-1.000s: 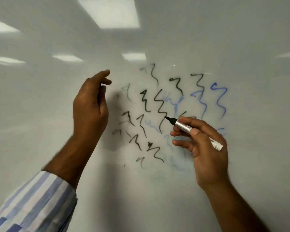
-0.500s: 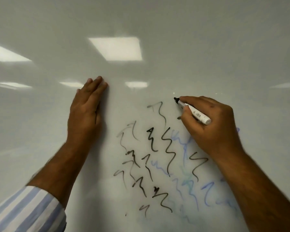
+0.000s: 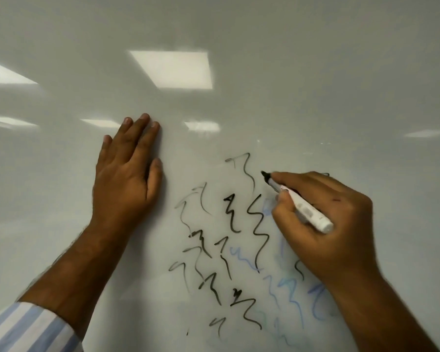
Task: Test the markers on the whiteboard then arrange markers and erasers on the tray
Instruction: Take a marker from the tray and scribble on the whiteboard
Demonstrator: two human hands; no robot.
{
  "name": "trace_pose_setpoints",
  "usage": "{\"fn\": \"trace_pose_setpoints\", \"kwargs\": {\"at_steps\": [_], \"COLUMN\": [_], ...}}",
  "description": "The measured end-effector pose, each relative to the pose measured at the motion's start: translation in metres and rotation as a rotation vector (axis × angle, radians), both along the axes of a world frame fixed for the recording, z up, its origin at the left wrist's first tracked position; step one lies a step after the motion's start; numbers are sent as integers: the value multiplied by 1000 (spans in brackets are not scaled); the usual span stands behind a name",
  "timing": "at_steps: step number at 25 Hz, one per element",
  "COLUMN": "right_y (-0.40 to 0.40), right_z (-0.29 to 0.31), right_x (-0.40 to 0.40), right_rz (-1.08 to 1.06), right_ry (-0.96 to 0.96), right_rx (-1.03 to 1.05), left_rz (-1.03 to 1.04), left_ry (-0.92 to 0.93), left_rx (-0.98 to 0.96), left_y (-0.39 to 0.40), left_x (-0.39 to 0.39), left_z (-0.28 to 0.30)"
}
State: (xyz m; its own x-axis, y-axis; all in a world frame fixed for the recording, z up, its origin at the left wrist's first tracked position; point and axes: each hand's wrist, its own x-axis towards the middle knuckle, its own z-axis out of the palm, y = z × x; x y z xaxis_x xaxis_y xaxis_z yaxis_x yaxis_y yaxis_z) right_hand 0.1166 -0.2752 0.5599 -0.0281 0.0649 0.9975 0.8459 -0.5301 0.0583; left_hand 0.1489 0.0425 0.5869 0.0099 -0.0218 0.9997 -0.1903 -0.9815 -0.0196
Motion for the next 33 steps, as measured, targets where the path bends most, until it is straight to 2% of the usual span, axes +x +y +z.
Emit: {"fn": "trace_pose_setpoints", "kwargs": {"at_steps": [2, 5, 8, 12, 15, 17, 19, 21, 23, 25, 27, 29, 31, 33], "right_y": [26, 58, 62, 46, 44, 66, 100, 128, 144, 145, 140, 135, 134, 131], "right_z": [6, 17, 20, 9, -6, -21, -37, -46, -52, -57, -67, -79, -94, -105], "right_x": [6, 13, 13, -1, -15, -19, -16, -9, -4, -3, -6, -12, -21, -24], "right_rz": [9, -39, -37, -82, -66, -8, -5, -21, -52, -56, -86, -120, -198, -166], "right_ry": [-23, 53, 74, 166, 124, 52, 30, 76, 112, 105, 96, 162, 241, 201], "right_rx": [-68, -113, -54, -123, -130, -94, -149, -203, -154, -99, -133, -128, -179, -243], "left_rz": [15, 28, 34, 57, 68, 70, 67, 64, 54, 49, 45, 43, 47, 53], "left_ry": [8, 23, 29, 65, 90, 95, 91, 89, 89, 93, 91, 95, 87, 87], "left_rx": [-7, -14, -11, 9, 10, -1, -19, -30, -28, -15, -6, 5, 9, 11], "left_y": [0, 2, 6, 16, 25, 31, 35, 39, 42, 44, 47, 49, 51, 52], "left_x": [0, 0, -1, -3, -5, -7, -7, -6, -6, -6, -6, -6, -7, -6], "left_z": [-1, -5, -10, -27, -43, -57, -68, -75, -78, -80, -84, -88, -90, -93]}}
